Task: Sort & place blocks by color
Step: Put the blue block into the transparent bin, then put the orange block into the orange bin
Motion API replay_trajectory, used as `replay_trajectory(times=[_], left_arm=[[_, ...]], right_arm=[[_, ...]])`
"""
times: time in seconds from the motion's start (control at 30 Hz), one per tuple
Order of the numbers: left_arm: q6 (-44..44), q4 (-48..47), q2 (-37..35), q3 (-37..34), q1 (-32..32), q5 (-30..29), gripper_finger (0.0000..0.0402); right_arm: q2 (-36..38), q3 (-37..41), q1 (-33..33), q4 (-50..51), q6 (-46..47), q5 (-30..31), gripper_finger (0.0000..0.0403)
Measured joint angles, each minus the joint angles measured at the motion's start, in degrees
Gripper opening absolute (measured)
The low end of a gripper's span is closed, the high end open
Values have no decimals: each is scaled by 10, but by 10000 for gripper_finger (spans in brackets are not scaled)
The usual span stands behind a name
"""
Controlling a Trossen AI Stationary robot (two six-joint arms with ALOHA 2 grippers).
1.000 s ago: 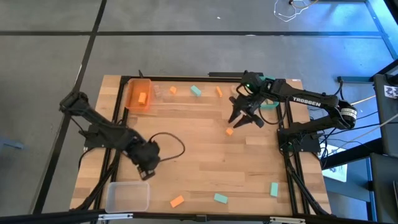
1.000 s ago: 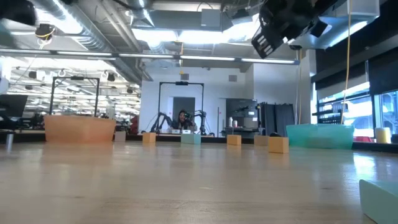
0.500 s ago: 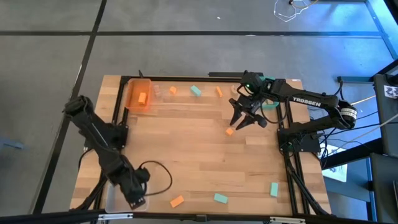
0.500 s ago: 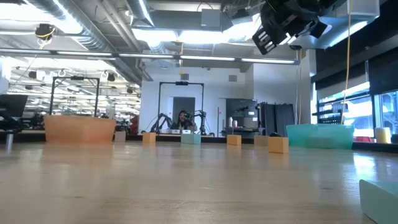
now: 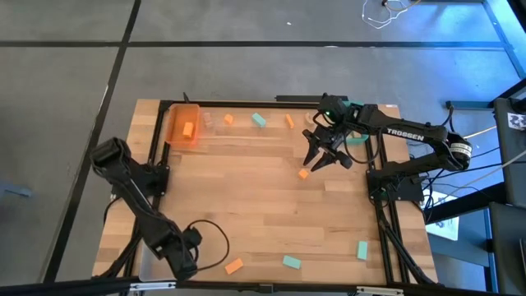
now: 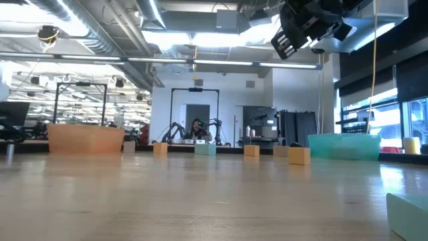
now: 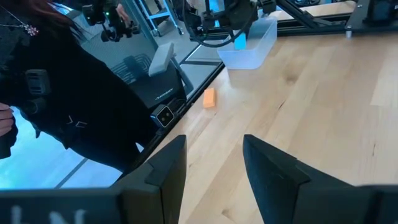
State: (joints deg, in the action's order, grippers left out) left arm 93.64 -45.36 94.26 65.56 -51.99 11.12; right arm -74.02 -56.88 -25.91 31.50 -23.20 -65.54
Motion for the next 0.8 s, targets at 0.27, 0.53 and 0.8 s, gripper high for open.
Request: replay_trajectory(times=[0.27,0.53,0.8], left_arm=[[-17,-2,3,0,0,-12,177],[13,-21,-2,0,7,-34,180],[57,-96,-68,0,51,-172,181]], right_arm=[[0,0,0,0,0,0,159],[0,0,0,0,3,0,159],[0,0,0,1,7,0,159]])
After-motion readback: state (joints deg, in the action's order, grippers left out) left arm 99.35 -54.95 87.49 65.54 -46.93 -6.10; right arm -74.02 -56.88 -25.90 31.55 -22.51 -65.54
